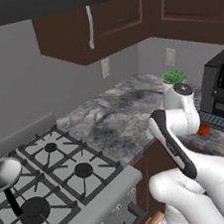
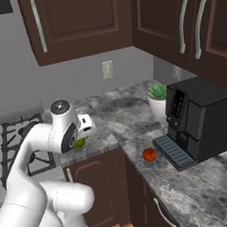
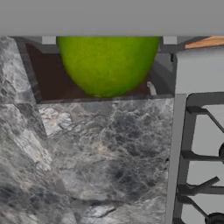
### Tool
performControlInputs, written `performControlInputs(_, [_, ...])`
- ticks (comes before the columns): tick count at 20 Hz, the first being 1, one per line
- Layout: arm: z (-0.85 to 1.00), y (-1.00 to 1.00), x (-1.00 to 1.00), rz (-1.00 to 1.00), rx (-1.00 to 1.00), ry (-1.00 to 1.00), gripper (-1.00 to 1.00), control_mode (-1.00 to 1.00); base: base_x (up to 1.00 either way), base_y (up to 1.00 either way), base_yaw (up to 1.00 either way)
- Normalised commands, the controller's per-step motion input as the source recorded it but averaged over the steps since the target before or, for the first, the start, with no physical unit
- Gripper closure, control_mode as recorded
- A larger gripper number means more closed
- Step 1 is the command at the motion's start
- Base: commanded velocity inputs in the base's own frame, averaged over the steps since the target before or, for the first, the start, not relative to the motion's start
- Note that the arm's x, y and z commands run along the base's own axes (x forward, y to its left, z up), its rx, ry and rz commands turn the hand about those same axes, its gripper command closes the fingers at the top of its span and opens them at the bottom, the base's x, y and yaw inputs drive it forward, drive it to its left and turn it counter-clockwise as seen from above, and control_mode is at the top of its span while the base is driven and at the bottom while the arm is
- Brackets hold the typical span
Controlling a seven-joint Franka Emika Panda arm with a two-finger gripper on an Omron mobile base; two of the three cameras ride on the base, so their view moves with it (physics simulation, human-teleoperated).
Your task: Put the tomato and lime in the pan. Then turn on the rear center burner and set the heat to medium.
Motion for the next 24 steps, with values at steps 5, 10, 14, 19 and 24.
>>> performControlInputs(5, [0.21, 1.0, 0.04, 0.12, 0.0, -0.09, 1.0, -1.0, 0.0, 0.0, 0.0])
performControlInputs(10, [0.43, 1.0, 0.05, 0.08, 0.0, 0.03, 1.0, -1.0, 0.0, 0.0, 0.0])
performControlInputs(14, [0.33, 0.97, 0.0, 0.1, 0.0, 0.14, 1.0, -1.0, 0.0, 0.0, 0.0])
performControlInputs(19, [0.07, 0.72, 0.0, 0.19, 0.0, 0.08, 1.0, -1.0, 0.0, 0.0, 0.0])
performControlInputs(24, [-0.01, 0.77, 0.02, 0.13, 0.0, 0.01, 1.0, -1.0, 0.0, 0.0, 0.0])
